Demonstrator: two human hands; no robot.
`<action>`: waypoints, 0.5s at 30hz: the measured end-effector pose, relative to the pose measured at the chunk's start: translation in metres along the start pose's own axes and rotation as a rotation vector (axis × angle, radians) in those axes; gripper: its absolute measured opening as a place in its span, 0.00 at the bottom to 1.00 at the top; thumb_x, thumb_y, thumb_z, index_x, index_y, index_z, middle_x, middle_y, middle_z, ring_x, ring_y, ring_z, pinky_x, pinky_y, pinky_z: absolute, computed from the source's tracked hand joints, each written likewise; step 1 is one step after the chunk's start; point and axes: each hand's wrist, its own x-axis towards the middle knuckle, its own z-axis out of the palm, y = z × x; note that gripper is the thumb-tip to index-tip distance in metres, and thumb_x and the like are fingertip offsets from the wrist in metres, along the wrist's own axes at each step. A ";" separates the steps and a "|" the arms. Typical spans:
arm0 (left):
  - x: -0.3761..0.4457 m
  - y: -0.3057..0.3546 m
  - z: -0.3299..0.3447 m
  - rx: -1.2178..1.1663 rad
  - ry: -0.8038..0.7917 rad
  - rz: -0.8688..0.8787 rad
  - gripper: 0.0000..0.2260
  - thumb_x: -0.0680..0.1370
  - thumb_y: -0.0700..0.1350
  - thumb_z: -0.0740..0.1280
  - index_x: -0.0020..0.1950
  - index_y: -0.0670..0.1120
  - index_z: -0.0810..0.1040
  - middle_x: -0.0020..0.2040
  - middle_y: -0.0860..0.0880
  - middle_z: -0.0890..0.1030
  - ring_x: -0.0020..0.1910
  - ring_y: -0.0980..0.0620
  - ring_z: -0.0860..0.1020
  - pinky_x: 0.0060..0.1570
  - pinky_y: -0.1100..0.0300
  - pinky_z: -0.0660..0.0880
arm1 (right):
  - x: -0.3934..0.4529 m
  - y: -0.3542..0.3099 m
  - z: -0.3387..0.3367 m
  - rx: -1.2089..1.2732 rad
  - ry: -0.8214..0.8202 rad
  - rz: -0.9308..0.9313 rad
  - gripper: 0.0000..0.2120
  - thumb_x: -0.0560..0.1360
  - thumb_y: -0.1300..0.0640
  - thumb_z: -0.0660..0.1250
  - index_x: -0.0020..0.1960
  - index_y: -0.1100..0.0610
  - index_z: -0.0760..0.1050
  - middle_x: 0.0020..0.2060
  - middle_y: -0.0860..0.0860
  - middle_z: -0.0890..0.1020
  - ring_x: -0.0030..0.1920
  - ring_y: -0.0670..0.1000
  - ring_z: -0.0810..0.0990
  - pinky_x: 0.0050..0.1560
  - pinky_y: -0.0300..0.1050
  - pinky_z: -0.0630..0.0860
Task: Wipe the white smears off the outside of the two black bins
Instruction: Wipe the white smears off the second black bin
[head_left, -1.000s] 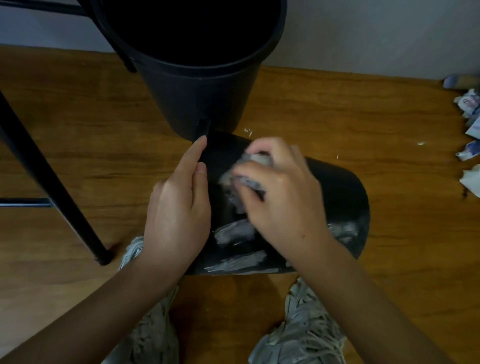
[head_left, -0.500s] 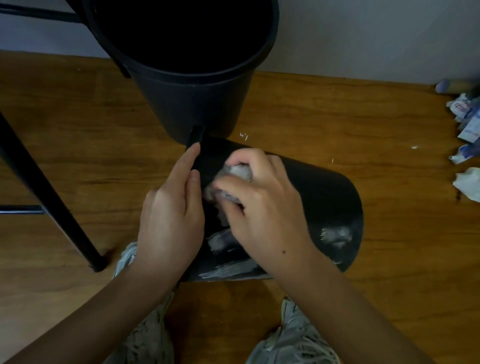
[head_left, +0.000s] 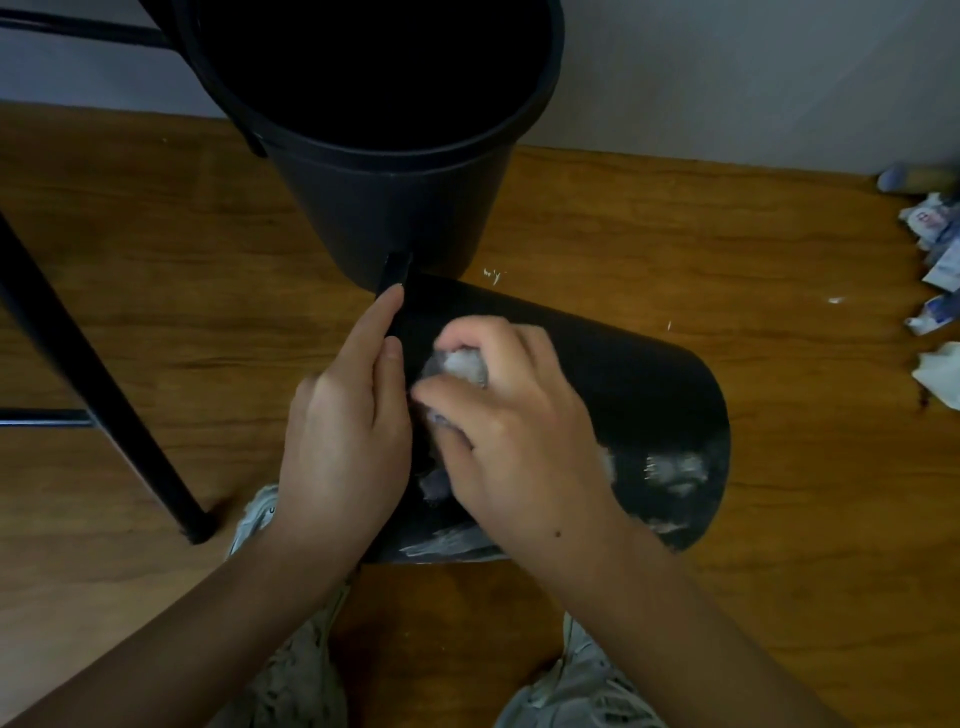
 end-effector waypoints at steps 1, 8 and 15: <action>0.001 -0.001 0.000 0.004 0.005 0.001 0.18 0.83 0.44 0.54 0.74 0.50 0.65 0.33 0.48 0.79 0.27 0.50 0.76 0.27 0.54 0.73 | -0.001 0.002 -0.001 0.006 -0.005 0.007 0.07 0.72 0.58 0.66 0.46 0.56 0.82 0.56 0.54 0.76 0.56 0.55 0.73 0.48 0.40 0.71; 0.003 0.000 0.002 -0.035 0.014 -0.022 0.19 0.82 0.45 0.54 0.73 0.51 0.66 0.25 0.54 0.73 0.22 0.54 0.69 0.22 0.67 0.64 | -0.026 0.059 -0.025 -0.037 0.071 0.285 0.09 0.65 0.68 0.76 0.42 0.58 0.82 0.51 0.54 0.77 0.52 0.57 0.75 0.49 0.32 0.63; 0.001 0.001 0.002 -0.006 0.002 -0.009 0.19 0.83 0.45 0.54 0.74 0.50 0.65 0.31 0.50 0.77 0.26 0.53 0.75 0.23 0.64 0.70 | -0.001 0.007 -0.005 -0.039 -0.022 0.042 0.07 0.72 0.58 0.66 0.47 0.57 0.81 0.58 0.55 0.76 0.58 0.55 0.72 0.51 0.42 0.74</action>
